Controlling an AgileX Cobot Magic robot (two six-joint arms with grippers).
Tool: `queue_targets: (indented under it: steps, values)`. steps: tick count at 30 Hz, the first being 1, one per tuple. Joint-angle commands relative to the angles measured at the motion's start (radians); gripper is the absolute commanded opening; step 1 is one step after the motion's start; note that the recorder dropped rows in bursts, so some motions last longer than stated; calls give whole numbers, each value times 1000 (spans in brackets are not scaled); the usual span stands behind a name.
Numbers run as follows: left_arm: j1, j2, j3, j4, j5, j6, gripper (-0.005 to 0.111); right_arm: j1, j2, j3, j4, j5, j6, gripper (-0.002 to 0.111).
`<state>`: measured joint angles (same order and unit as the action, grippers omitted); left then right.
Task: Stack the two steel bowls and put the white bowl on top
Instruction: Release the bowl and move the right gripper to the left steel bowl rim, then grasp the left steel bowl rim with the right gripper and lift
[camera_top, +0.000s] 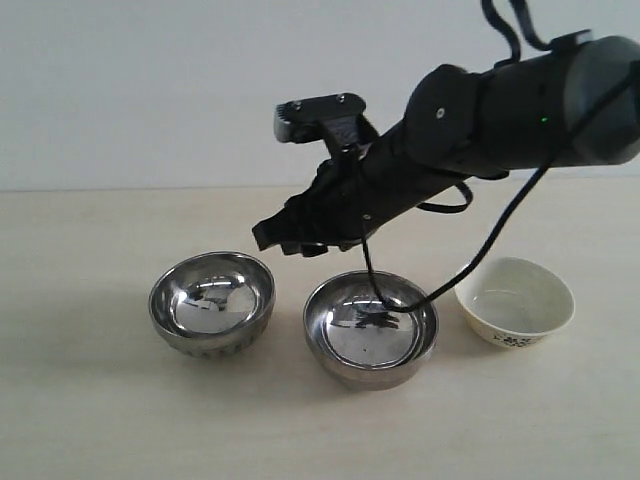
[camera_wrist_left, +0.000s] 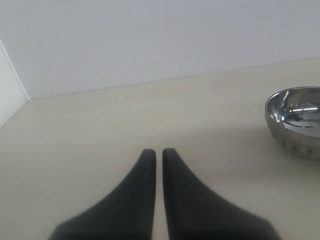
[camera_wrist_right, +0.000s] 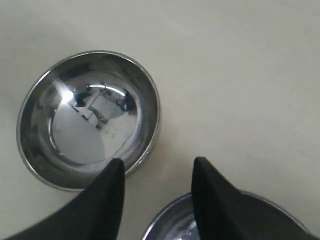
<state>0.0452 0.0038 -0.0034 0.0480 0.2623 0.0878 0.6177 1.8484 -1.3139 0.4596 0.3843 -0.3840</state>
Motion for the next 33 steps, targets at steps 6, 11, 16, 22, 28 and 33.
queue_targets:
  steps: [6,11,16,22,28,33]
  values:
    - [2,-4,3,-7,-7,-10,4,20,153,-108,-5,-1,5,38]
    - [2,-4,3,-7,-7,-10,4,20,220,-152,-3,-4,9,38]
    - [2,-4,3,-7,-7,-10,4,22,264,-177,1,-6,12,38]
    - [2,-4,3,-7,-7,-10,4,24,296,-177,3,-38,12,38]
    - [2,-4,3,-7,-7,-10,4,52,310,-177,5,-91,15,38]
    - [2,-4,3,-7,-7,-10,4,80,331,-179,5,-122,19,38]
